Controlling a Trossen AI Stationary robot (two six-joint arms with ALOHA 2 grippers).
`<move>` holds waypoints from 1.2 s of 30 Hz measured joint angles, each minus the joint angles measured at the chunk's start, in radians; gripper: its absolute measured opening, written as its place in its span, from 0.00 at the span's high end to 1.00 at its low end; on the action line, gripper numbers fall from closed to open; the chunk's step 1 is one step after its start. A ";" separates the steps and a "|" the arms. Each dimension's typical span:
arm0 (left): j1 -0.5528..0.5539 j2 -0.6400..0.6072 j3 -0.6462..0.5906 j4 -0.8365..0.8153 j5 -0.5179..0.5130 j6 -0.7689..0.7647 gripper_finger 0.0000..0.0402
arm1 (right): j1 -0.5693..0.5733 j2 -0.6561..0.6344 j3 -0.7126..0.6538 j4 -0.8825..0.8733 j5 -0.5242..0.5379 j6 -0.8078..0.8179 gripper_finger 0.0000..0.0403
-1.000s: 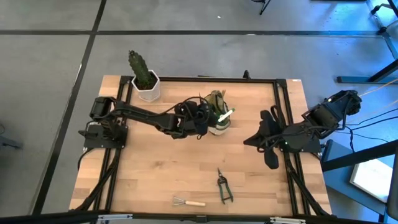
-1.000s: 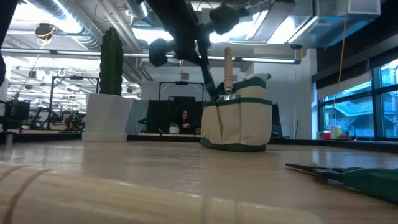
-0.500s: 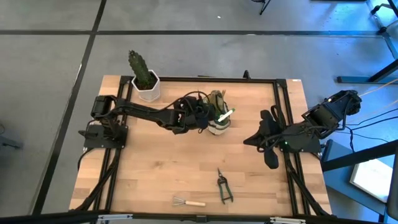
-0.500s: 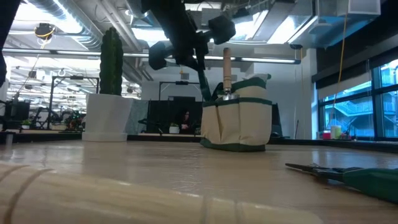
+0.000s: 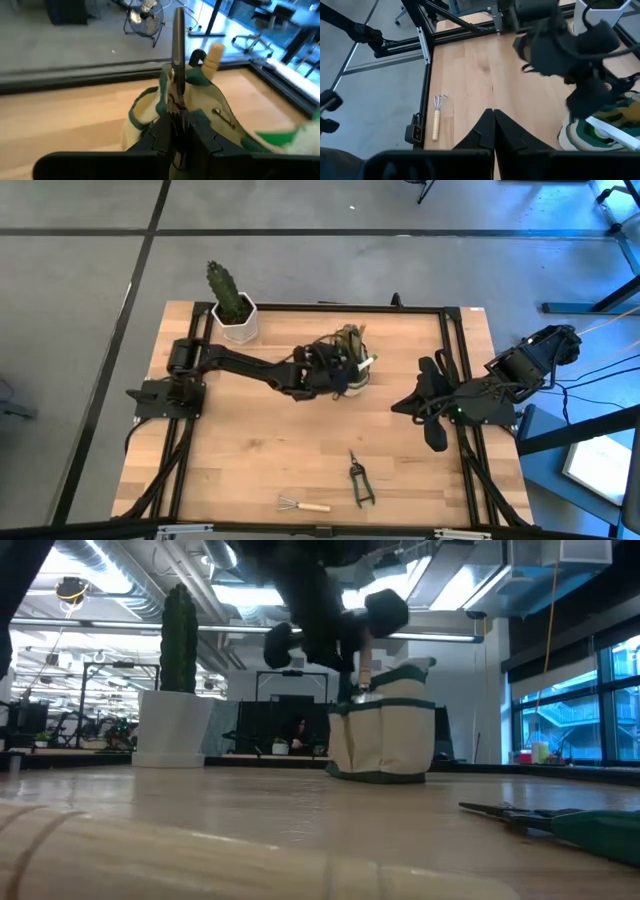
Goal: Pick & Place Garden tools in Gardening bag
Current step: Put the top fruit pruner into the gardening bag
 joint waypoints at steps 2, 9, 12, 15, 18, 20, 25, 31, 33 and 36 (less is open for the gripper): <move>-0.013 0.036 0.056 -0.002 -0.024 0.072 0.93 | 0.000 0.000 0.000 0.000 0.000 0.000 1.00; -0.004 0.062 0.180 0.002 -0.047 0.248 0.93 | 0.000 0.000 0.000 -0.007 -0.008 0.001 1.00; 0.010 0.063 0.191 -0.001 -0.045 0.268 0.93 | 0.000 0.000 0.000 -0.007 -0.008 0.001 1.00; 0.026 0.063 0.191 -0.030 -0.008 0.221 0.93 | 0.000 0.000 0.000 -0.007 -0.011 0.000 1.00; 0.032 0.063 0.191 -0.098 -0.004 0.139 0.93 | 0.000 0.000 0.000 -0.008 -0.011 0.000 1.00; 0.032 0.063 0.191 -0.138 -0.003 0.106 0.93 | 0.000 0.000 0.000 -0.012 -0.011 0.000 1.00; 0.020 0.064 0.189 -0.158 0.004 0.094 0.93 | 0.000 0.000 0.000 -0.030 -0.011 0.000 1.00; 0.022 0.092 0.181 -0.183 -0.036 0.069 0.93 | 0.000 0.000 0.000 -0.030 -0.011 -0.007 1.00; 0.024 0.109 0.181 -0.205 -0.074 0.067 0.93 | -0.006 0.001 0.000 -0.030 -0.010 -0.006 1.00; 0.030 0.134 0.179 -0.235 -0.114 0.053 0.93 | -0.016 0.001 0.000 -0.033 0.001 0.005 1.00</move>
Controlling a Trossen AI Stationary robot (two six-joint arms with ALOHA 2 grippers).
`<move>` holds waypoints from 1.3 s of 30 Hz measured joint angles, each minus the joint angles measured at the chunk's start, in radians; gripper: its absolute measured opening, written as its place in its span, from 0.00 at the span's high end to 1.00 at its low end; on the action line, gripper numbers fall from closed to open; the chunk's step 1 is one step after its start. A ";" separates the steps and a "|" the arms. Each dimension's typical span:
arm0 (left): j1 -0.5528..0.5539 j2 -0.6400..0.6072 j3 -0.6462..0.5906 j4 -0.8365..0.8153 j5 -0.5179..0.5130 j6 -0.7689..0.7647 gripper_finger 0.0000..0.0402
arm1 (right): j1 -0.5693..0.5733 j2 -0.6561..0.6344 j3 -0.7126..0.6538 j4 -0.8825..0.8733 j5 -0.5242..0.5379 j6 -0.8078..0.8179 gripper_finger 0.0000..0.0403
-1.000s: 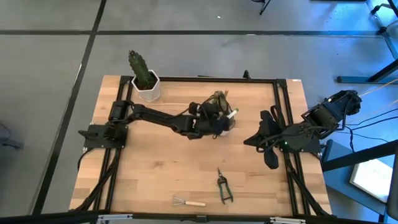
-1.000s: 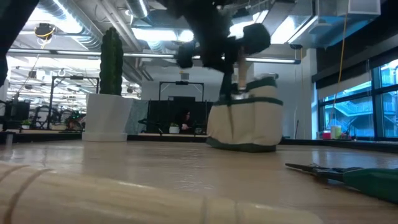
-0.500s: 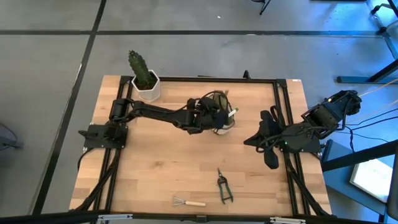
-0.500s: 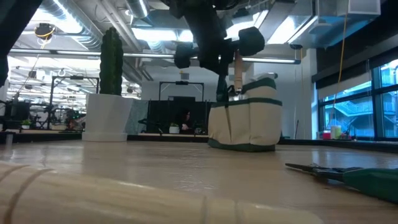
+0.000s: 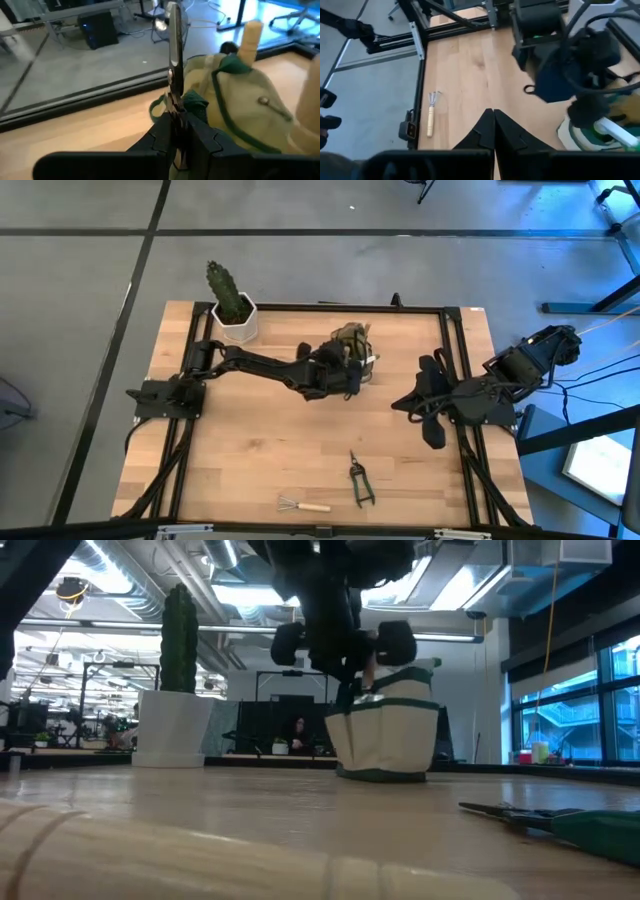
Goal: Pick & Place Garden tools in Gardening bag
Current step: Put the top fruit pruner into the gardening bag
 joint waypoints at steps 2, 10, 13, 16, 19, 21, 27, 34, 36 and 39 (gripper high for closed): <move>0.005 0.009 0.002 -0.016 -0.017 -0.030 0.93 | -0.005 0.000 0.000 -0.001 0.008 0.010 1.00; 0.055 0.026 0.001 -0.029 -0.055 -0.074 0.93 | -0.022 0.008 0.000 -0.018 -0.005 0.013 1.00; 0.070 0.034 0.001 -0.027 -0.057 -0.096 0.93 | -0.031 0.013 0.000 -0.033 -0.018 0.014 1.00; 0.081 0.050 -0.001 -0.044 -0.046 -0.131 0.93 | -0.044 0.014 0.000 -0.038 -0.020 0.013 1.00; 0.086 0.054 -0.042 -0.019 -0.012 -0.210 0.93 | -0.051 0.017 0.000 -0.050 -0.026 0.011 1.00; 0.085 0.051 -0.078 -0.007 -0.004 -0.270 0.93 | -0.057 0.016 0.000 -0.053 -0.029 0.010 1.00; 0.066 0.026 -0.113 -0.008 0.008 -0.260 0.91 | -0.061 0.017 0.000 -0.054 -0.030 -0.002 1.00; 0.060 0.006 -0.113 0.113 0.016 -0.099 0.89 | -0.076 0.021 0.000 -0.041 -0.027 -0.024 1.00; 0.059 -0.004 -0.114 0.131 0.021 -0.051 0.89 | -0.078 0.021 0.000 -0.041 -0.027 -0.025 1.00; 0.062 -0.011 -0.113 0.191 0.027 0.030 0.87 | -0.079 0.021 0.000 -0.040 -0.028 -0.024 1.00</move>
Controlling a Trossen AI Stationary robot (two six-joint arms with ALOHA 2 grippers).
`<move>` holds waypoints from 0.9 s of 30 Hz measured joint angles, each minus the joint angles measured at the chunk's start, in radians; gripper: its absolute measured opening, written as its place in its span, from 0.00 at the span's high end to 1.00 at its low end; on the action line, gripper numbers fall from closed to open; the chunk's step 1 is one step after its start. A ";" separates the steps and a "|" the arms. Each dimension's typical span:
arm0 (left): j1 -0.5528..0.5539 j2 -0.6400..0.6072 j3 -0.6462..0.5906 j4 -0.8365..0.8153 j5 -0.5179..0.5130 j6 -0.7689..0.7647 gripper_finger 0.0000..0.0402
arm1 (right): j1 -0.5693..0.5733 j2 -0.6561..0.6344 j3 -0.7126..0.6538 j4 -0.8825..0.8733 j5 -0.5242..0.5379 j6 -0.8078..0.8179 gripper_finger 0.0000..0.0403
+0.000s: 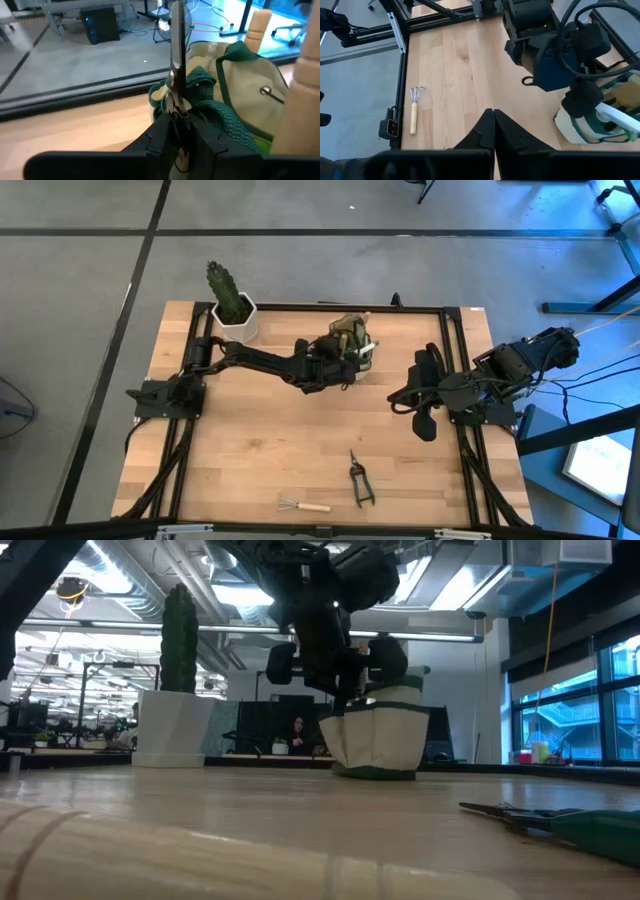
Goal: Pick & Place Garden tools in Gardening bag
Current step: Put the top fruit pruner into the gardening bag, then adjust the gardening bag
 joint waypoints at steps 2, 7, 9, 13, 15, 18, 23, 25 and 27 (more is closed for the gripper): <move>0.004 -0.003 0.000 0.014 0.014 0.039 0.85 | 0.000 0.000 0.000 0.002 0.000 0.000 1.00; 0.011 -0.008 0.000 0.060 0.026 0.090 0.77 | 0.000 0.000 0.000 0.008 0.000 0.001 1.00; 0.011 -0.008 0.000 0.072 0.038 0.103 0.74 | 0.000 0.000 0.000 0.008 0.000 0.001 1.00; 0.010 -0.008 0.000 0.073 0.049 0.102 0.66 | 0.000 0.000 0.000 0.008 0.000 0.001 1.00; 0.008 -0.013 0.000 0.066 0.050 0.102 0.64 | 0.000 0.000 0.000 0.008 0.000 0.001 1.00; 0.002 -0.039 0.001 0.047 0.034 0.102 0.62 | 0.000 0.000 0.000 0.007 0.000 0.003 1.00; -0.005 -0.085 0.001 0.019 0.005 0.137 0.61 | 0.000 0.000 0.000 0.006 0.003 0.000 1.00; -0.004 -0.104 0.001 0.019 -0.001 0.149 0.61 | 0.000 0.000 0.000 0.007 0.009 -0.006 1.00; -0.004 -0.119 0.001 0.020 -0.010 0.151 0.61 | -0.001 0.000 0.000 0.008 0.015 -0.009 1.00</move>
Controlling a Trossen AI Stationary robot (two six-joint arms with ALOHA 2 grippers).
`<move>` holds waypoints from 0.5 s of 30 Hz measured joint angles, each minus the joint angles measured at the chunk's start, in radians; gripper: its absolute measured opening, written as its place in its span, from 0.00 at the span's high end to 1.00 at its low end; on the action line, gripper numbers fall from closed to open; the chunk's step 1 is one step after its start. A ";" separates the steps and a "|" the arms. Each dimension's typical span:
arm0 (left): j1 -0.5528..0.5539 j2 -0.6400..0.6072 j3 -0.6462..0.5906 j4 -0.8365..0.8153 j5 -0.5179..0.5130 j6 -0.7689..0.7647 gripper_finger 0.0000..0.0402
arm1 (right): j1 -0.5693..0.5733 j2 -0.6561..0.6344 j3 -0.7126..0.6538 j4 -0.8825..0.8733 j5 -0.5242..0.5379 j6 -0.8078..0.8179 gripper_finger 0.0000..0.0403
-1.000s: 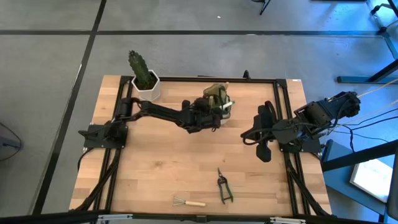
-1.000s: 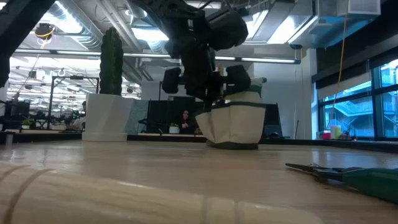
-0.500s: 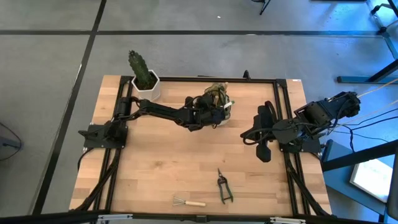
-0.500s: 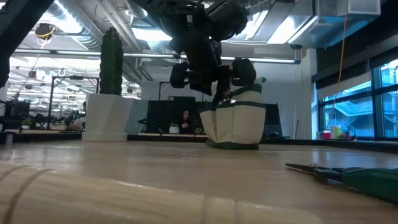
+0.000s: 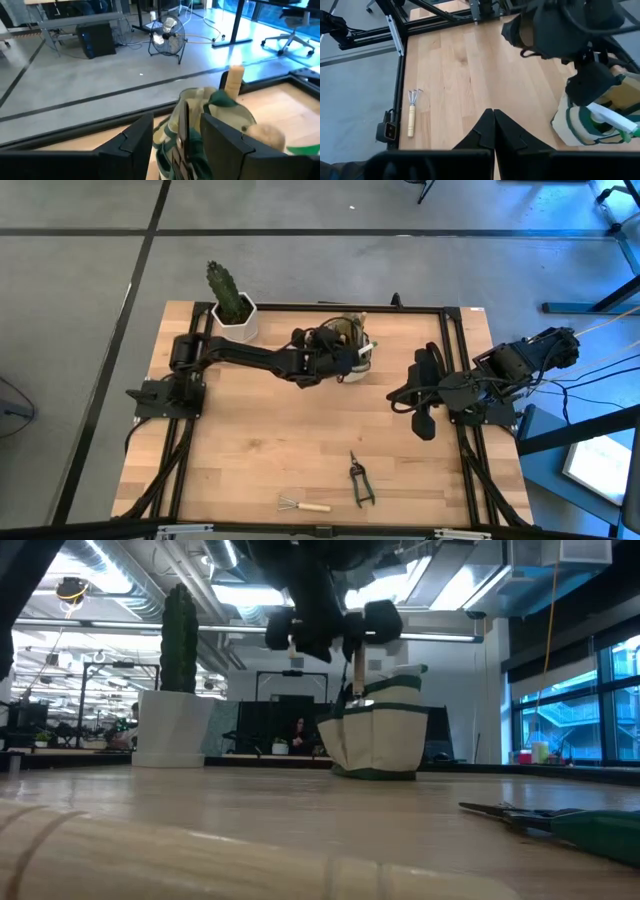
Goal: Pick & Place Garden tools in Gardening bag
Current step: Adjust the gardening bag
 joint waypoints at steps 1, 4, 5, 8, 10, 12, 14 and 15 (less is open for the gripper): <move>-0.002 -0.007 0.000 -0.001 0.000 0.000 0.61 | 0.000 0.000 0.000 0.000 0.003 -0.002 1.00; -0.016 -0.038 0.000 -0.003 -0.015 0.002 0.61 | 0.000 0.000 0.000 0.000 0.005 -0.004 1.00; -0.022 -0.053 0.000 -0.003 -0.028 0.002 0.61 | 0.000 0.000 0.000 -0.001 0.005 -0.005 1.00; -0.036 -0.098 0.000 -0.007 -0.031 0.002 0.61 | 0.000 0.000 0.000 -0.002 0.005 -0.006 1.00; -0.042 -0.133 0.000 -0.024 -0.013 0.002 0.61 | -0.002 0.000 0.000 -0.012 0.009 -0.005 1.00; -0.047 -0.172 0.000 -0.055 0.025 -0.018 0.64 | -0.009 0.000 0.000 -0.044 0.035 0.007 1.00; -0.054 -0.212 0.000 -0.129 0.066 -0.085 0.68 | -0.021 0.000 0.000 -0.093 0.081 0.044 1.00; -0.058 -0.229 0.000 -0.163 0.084 -0.129 0.71 | -0.028 -0.001 0.000 -0.109 0.099 0.060 1.00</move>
